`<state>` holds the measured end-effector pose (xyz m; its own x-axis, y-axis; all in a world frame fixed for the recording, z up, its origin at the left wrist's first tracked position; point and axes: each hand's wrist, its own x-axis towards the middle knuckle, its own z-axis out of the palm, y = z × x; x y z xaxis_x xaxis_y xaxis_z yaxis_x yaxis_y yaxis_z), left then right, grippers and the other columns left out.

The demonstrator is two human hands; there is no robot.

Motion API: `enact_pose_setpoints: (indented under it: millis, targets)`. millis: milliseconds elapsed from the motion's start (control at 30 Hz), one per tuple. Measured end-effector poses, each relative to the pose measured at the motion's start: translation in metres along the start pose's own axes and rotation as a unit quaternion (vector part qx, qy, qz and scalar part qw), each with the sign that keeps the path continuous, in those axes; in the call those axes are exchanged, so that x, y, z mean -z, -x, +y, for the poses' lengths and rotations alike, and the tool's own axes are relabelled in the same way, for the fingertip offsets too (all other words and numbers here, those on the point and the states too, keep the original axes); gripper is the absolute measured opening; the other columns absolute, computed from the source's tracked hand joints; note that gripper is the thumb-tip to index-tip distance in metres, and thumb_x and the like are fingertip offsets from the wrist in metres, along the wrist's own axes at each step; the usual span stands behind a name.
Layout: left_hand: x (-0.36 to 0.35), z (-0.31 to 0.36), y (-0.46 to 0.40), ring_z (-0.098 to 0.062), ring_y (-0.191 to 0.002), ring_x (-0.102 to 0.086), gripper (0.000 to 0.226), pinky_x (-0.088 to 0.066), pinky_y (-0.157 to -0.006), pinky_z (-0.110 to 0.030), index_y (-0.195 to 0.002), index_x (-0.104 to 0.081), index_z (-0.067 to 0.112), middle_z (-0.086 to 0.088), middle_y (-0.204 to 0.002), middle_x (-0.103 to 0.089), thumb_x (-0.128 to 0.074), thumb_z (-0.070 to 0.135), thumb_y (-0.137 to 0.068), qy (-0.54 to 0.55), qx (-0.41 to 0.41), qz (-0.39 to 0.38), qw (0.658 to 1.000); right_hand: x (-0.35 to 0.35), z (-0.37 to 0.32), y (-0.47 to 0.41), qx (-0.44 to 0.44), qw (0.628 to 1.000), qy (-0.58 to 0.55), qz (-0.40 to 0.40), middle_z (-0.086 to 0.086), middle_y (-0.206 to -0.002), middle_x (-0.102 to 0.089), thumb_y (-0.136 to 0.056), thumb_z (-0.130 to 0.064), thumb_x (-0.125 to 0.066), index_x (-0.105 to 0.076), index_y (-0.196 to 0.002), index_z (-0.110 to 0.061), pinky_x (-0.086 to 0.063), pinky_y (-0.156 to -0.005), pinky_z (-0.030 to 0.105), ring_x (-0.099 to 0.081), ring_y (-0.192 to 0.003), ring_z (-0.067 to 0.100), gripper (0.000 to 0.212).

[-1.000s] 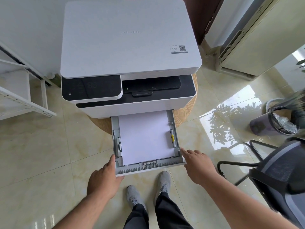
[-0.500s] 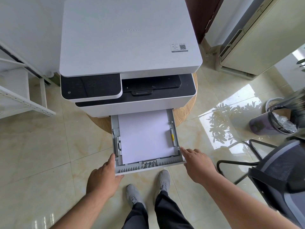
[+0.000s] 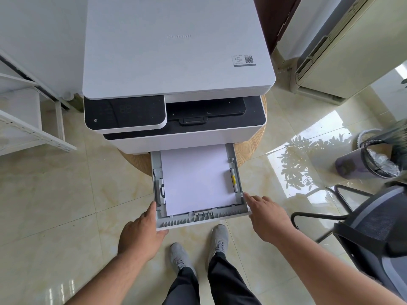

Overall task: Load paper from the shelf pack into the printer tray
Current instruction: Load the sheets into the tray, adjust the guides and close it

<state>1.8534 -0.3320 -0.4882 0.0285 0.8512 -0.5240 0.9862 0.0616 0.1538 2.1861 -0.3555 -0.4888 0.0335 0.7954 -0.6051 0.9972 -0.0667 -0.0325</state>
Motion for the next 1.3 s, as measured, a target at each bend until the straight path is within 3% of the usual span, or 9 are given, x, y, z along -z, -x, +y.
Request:
enact_pose_setpoints:
  millis: [600, 1000, 1300]
  targets:
    - [0.015, -0.001, -0.004, -0.023, -0.117, -0.064, 0.084, -0.047, -0.088, -0.033, -0.160, -0.020, 0.028, 0.005, -0.137, -0.063, -0.064, 0.054, -0.092, 0.002, -0.018, 0.002, 1.000, 0.010, 0.001, -0.002, 0.001, 1.000, -0.006, 0.008, -0.008, -0.147, -0.056, -0.106, -0.023, -0.046, -0.019, -0.164, -0.027, -0.051, -0.092, 0.037, -0.050, -0.131, 0.023, 0.065]
    - [0.027, -0.003, -0.039, -0.023, -0.128, -0.061, 0.090, -0.046, -0.096, -0.036, -0.162, -0.017, 0.021, -0.001, -0.150, -0.056, -0.063, 0.056, -0.092, -0.033, -0.020, 0.000, 0.999, 0.026, -0.003, -0.027, -0.006, 1.000, -0.022, 0.017, -0.004, -0.146, -0.058, -0.105, -0.025, -0.049, -0.025, -0.163, -0.027, -0.051, -0.099, 0.039, -0.052, -0.132, 0.026, 0.062]
    - [0.030, -0.008, -0.045, -0.021, -0.117, -0.064, 0.082, -0.038, -0.095, -0.038, -0.157, -0.028, 0.025, 0.004, -0.123, -0.071, -0.061, 0.060, -0.091, -0.026, -0.036, 0.056, 0.997, 0.032, -0.002, -0.036, -0.006, 0.999, -0.031, 0.029, -0.003, -0.144, -0.059, -0.106, -0.023, -0.046, -0.028, -0.160, -0.026, -0.052, -0.097, 0.041, -0.051, -0.130, 0.026, 0.057]
